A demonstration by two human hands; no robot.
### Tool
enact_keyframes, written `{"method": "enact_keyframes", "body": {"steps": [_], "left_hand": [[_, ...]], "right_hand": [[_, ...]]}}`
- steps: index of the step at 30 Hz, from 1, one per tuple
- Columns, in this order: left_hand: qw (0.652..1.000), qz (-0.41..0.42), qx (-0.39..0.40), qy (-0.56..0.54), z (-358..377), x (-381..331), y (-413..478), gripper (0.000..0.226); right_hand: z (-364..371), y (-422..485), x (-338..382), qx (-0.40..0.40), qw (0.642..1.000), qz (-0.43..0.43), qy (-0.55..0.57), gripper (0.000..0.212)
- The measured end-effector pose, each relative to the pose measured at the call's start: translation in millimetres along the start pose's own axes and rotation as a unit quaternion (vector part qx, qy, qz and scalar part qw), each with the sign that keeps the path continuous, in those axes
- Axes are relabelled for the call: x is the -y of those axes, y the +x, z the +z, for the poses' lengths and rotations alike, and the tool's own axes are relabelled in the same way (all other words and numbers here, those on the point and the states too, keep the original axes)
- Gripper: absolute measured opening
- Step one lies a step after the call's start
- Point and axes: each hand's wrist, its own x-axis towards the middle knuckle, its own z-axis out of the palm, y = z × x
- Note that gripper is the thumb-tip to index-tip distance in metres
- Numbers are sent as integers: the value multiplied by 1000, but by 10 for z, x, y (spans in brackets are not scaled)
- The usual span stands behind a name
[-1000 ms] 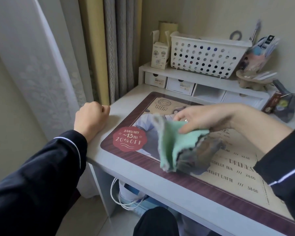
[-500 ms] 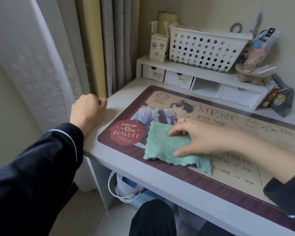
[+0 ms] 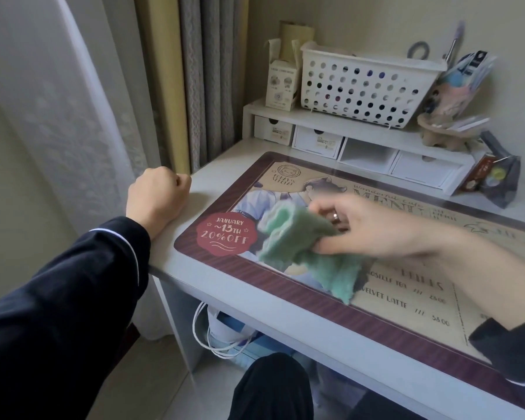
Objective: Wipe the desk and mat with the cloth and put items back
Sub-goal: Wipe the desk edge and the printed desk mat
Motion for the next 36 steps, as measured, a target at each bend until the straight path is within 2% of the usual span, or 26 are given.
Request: {"method": "enact_keyframes", "body": {"steps": [2,4,6,7,8,10,11,12,14,17,19,21,24,25,26,28,30,32,34,36], "left_hand": [[1000,1,2,0,-2,-2,5,38],[1000,1,2,3,-1,-3,8,38],[1000,1,1,3,5,0,5,38],[1000,3,1,3,8,1,2,38],[1000,3,1,3,8,2,1,38],[1000,1,2,2,7,7,8,38],[1000,0,3,0,5,8,9,38],[1000,0,3,0,4,7,10,38],[1000,1,3,0,6,7,14,38],[1000,6,-2,1,12,21,6,37],[1000,8,-4,2,15,21,3,37],[1000,9,-5,0,13,8,1,37],[1000,6,-6,-3,5,3,6,37],[1000,6,-6,-3,5,4,8,37],[1000,5,-4,-3,6,6,8,37],[1000,3,-3,-3,4,9,8,37],[1000,5,0,-4,3,3,12,37],[1000,2,4,-6,-1,5,7,36],[1000,1,5,-7,-3,3,4,36],[1000,2,5,-9,-7,-4,0,36]], "right_hand": [[-63,21,22,-18,995,-2,93,34],[-76,68,1,-31,994,16,104,38],[-80,114,-9,-68,993,36,84,33],[-86,126,-8,-119,992,26,37,28],[-91,136,-7,-188,980,1,-61,25],[-37,151,-32,-302,905,-59,-295,27],[36,156,-39,-311,876,-72,-361,30],[131,165,-53,-288,869,-73,-396,33],[370,166,-139,-194,882,-72,-424,34],[592,132,-223,-114,922,-121,-349,32],[600,173,-250,-70,937,-154,-305,36],[464,319,-358,-91,933,-135,-322,37],[137,579,-482,-206,883,61,-418,35],[155,616,-445,-220,876,91,-420,36],[265,633,-376,-208,881,80,-416,37],[665,551,-169,-163,902,-66,-395,39],[999,288,69,-59,917,-223,-326,38],[1016,127,46,30,896,-296,-330,39],[814,157,-112,-12,904,-250,-347,39],[517,316,-322,-122,913,-116,-371,40]]}}
